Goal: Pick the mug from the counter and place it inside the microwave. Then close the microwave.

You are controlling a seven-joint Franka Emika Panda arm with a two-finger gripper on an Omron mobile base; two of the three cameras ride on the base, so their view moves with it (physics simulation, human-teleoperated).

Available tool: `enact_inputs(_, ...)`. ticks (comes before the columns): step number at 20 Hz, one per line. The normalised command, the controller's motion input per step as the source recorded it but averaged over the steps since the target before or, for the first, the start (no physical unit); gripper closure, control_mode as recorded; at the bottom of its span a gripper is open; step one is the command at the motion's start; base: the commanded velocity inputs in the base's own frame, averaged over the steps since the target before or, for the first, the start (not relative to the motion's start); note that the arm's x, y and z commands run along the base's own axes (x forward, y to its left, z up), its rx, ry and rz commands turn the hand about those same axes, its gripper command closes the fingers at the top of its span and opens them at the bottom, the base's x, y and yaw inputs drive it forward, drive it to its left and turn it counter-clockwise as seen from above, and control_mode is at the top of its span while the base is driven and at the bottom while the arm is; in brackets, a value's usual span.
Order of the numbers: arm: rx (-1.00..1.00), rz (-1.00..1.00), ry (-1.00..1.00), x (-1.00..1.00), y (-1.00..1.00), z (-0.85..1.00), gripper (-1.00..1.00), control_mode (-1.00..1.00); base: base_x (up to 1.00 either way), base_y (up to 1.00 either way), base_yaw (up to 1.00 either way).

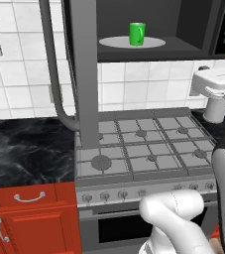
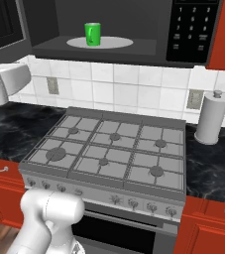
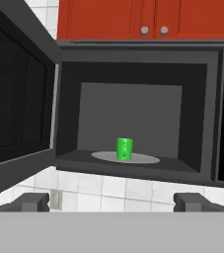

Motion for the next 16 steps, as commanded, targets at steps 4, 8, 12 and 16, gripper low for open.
enact_inputs(4, 0.0, 0.0, 0.0, -0.58, 0.0, 0.39, -1.0, -1.0, 0.0, 0.0, 0.0)
enact_inputs(8, 0.0, 0.0, 0.0, -0.51, 0.05, 0.25, -1.0, -1.0, 0.0, 0.0, 0.0)
enact_inputs(12, 0.0, -0.01, -0.01, -0.61, 0.28, -0.06, -1.0, -1.0, 0.0, 0.0, 0.0)
enact_inputs(16, -0.04, -0.01, -0.06, -0.38, 0.33, -0.44, -1.0, -1.0, 0.0, 0.0, 0.0)
